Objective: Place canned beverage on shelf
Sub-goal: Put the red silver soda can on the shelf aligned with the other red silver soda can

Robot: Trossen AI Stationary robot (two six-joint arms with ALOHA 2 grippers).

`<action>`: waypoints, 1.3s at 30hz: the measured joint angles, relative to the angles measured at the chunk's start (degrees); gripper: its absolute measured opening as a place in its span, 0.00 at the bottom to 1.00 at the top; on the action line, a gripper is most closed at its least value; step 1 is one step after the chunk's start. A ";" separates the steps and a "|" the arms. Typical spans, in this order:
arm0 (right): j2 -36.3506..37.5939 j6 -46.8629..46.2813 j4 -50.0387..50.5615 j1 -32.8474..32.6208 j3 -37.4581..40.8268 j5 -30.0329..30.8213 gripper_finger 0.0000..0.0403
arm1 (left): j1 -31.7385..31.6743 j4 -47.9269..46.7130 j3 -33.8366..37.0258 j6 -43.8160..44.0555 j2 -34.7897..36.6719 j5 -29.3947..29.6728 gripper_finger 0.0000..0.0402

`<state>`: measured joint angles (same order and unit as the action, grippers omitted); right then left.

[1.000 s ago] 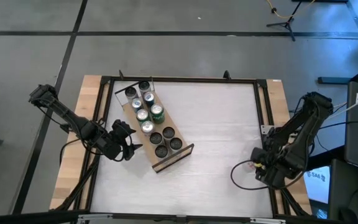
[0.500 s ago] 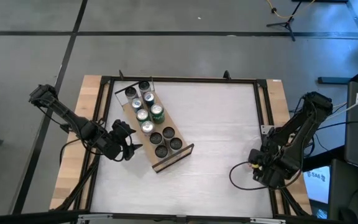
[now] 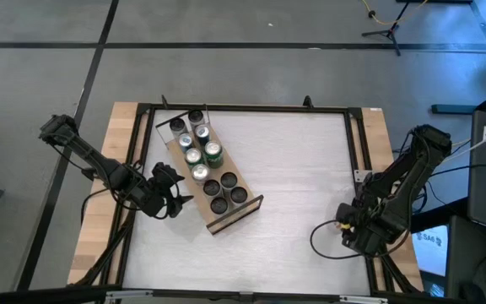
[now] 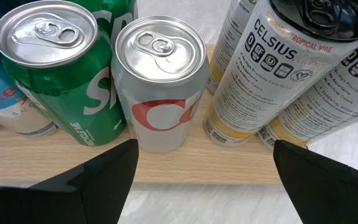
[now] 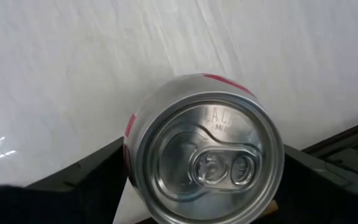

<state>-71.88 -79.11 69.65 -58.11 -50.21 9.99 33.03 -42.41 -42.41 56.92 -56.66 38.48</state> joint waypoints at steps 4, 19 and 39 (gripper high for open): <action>0.00 -0.02 -0.43 0.00 0.02 1.22 0.78 | -0.02 0.00 0.00 -0.02 0.00 0.02 0.90; -0.04 16.66 -6.03 13.87 0.08 5.97 0.73 | 0.00 -0.01 0.00 -0.04 0.00 -0.20 0.90; -0.85 87.20 -31.05 65.13 -0.55 -9.11 0.72 | 0.00 0.00 0.00 -0.08 -0.02 -0.46 0.90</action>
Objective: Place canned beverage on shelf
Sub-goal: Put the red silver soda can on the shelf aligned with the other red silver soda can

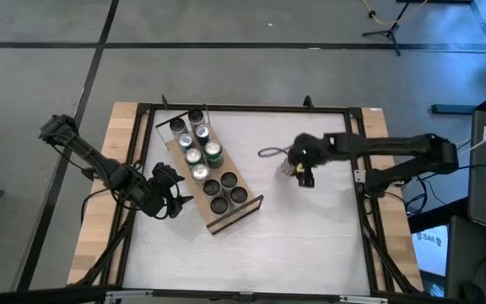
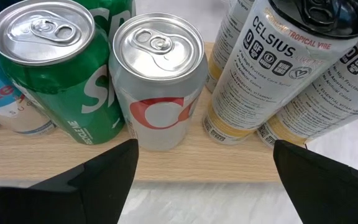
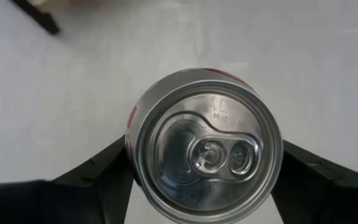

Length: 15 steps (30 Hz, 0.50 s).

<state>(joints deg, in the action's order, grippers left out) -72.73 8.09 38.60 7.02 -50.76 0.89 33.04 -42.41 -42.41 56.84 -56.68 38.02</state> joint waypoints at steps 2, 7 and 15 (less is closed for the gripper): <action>-1.54 3.04 0.50 3.15 -1.22 -1.76 0.72 | -0.02 -0.02 0.00 0.00 0.02 0.00 0.90; -7.24 9.27 1.08 7.15 -5.33 -5.23 0.72 | -0.02 -0.02 -0.02 0.02 0.00 0.01 0.90; -15.02 14.96 2.33 8.49 -11.97 -3.17 0.72 | -0.02 0.02 -0.02 0.04 0.00 0.02 0.90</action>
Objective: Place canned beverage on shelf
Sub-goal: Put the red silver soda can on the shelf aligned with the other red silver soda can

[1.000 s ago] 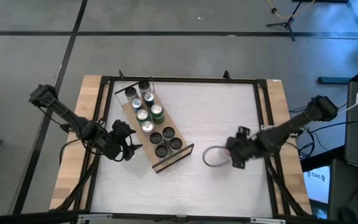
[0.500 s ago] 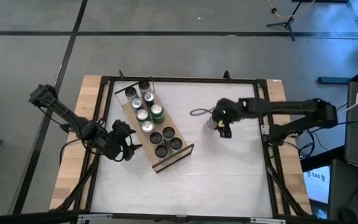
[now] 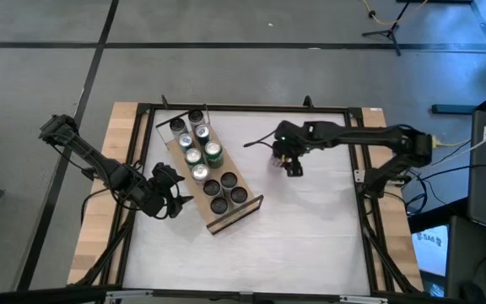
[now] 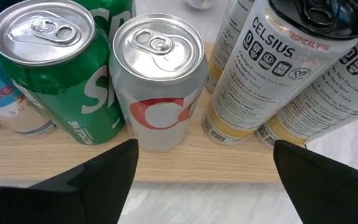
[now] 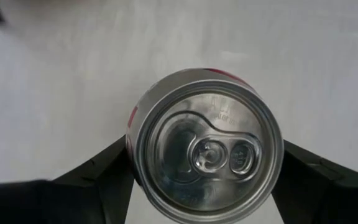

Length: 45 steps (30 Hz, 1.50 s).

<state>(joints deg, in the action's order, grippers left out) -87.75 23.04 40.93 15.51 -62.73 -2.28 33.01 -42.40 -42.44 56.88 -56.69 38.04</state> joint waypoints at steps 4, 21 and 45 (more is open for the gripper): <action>-2.48 1.87 -0.42 0.00 -1.29 0.74 0.72 | 0.00 0.00 0.00 -0.02 0.00 0.00 0.90; -4.04 1.93 -0.59 -0.09 -1.47 0.76 0.91 | 0.02 1.39 0.00 -7.61 2.99 1.87 0.90; -4.02 1.91 -2.70 -0.09 -1.47 0.73 0.91 | -20.29 29.61 16.32 -54.62 38.42 -13.83 0.90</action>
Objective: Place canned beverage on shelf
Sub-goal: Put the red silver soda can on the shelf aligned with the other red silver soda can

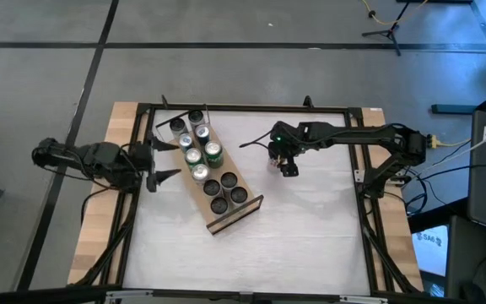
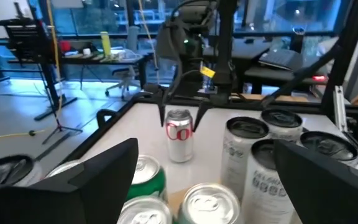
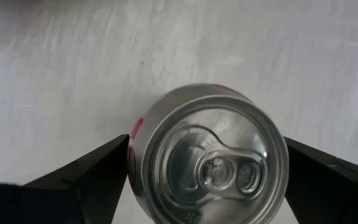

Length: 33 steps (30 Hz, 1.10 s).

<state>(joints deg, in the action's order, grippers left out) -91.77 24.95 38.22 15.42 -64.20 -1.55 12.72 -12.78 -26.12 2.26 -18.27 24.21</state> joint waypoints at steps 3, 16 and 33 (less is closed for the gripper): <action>0.00 0.00 -1.39 -0.02 0.02 -0.12 0.91 | -1.54 -0.13 2.68 0.00 4.89 -0.30 0.90; 0.02 -0.01 -2.19 -0.02 0.02 -0.12 0.92 | -2.34 -0.10 11.31 1.13 17.56 -0.79 0.90; 1.06 -0.24 -1.86 -0.02 -0.09 0.93 0.93 | -2.33 8.06 19.83 3.80 18.15 -1.66 0.90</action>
<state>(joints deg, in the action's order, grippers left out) -90.71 24.71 36.36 15.40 -64.30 -0.62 10.39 -4.72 -6.29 6.06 -0.12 22.55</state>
